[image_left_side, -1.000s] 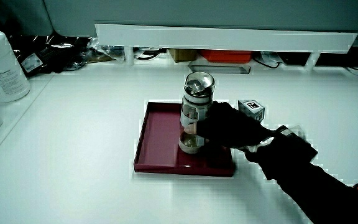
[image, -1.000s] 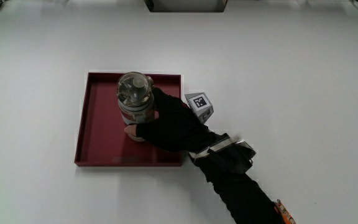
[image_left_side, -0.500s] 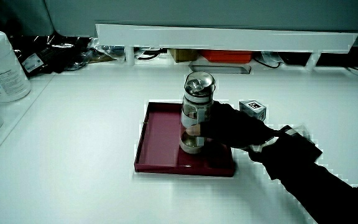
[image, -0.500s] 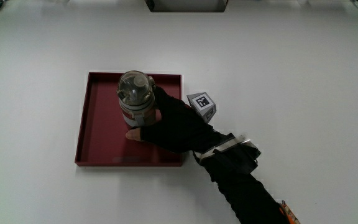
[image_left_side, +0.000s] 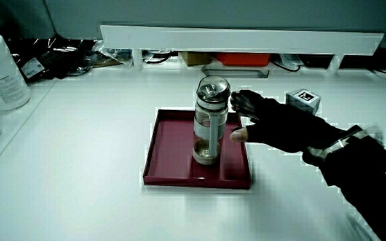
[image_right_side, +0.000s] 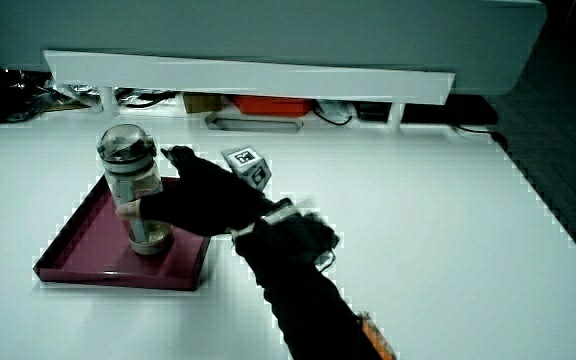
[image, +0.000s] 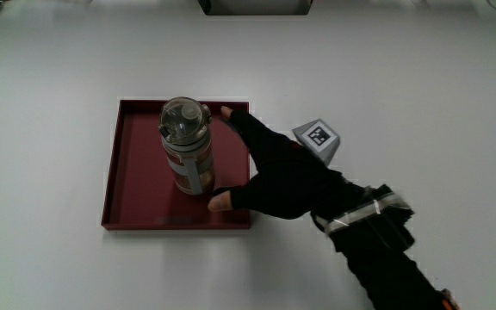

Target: Place bottle

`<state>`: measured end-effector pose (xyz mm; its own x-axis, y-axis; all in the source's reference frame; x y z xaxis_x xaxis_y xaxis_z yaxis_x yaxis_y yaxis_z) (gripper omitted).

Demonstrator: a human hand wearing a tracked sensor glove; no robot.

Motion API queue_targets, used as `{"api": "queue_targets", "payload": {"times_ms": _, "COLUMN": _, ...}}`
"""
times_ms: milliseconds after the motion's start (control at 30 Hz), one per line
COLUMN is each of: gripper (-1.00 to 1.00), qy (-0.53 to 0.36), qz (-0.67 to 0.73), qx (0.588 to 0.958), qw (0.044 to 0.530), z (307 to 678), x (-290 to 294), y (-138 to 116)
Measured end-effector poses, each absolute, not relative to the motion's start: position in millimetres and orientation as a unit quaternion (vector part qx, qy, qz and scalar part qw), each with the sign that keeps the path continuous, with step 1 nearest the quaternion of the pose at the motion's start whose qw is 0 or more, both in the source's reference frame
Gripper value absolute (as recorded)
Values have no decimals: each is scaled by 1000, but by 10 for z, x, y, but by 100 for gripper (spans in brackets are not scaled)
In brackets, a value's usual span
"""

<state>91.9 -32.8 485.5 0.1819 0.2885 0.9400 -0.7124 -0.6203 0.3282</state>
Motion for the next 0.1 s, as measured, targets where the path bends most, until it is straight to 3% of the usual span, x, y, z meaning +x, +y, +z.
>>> {"api": "queue_targets", "payload": {"times_ms": 100, "gripper": -100, "qy": -165, "qz": 589, "qx": 670, "qw": 420, "z": 4677, "x": 1067, "y": -346}}
